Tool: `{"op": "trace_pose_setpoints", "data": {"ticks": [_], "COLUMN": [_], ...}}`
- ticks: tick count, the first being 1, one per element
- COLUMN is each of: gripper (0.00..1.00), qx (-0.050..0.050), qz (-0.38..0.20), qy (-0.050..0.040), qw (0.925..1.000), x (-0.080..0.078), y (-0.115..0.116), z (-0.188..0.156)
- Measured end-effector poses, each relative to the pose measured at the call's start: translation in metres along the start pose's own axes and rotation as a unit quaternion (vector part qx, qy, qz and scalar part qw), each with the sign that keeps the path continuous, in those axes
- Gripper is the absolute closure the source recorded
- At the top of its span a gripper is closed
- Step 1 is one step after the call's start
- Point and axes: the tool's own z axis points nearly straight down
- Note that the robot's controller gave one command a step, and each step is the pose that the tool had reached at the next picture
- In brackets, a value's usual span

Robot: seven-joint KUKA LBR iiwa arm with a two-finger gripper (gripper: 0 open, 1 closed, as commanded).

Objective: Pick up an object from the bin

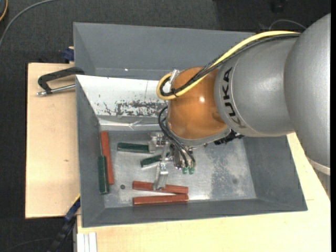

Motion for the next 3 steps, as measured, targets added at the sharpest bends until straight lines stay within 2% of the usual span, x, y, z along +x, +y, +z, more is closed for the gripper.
{"op": "trace_pose_setpoints", "data": {"ticks": [1, 2, 3], "gripper": [0.00, 1.00, 1.00], "qx": [0.000, 0.000, 0.000], "qz": [-0.021, -0.021, -0.092], "qy": [-0.0034, -0.0022, 0.0003], "qw": [0.9998, 0.9998, 0.9957], "x": [-0.077, -0.075, -0.049], "y": [-0.001, -0.001, 0.018], "z": [0.066, 0.063, 0.063]}}
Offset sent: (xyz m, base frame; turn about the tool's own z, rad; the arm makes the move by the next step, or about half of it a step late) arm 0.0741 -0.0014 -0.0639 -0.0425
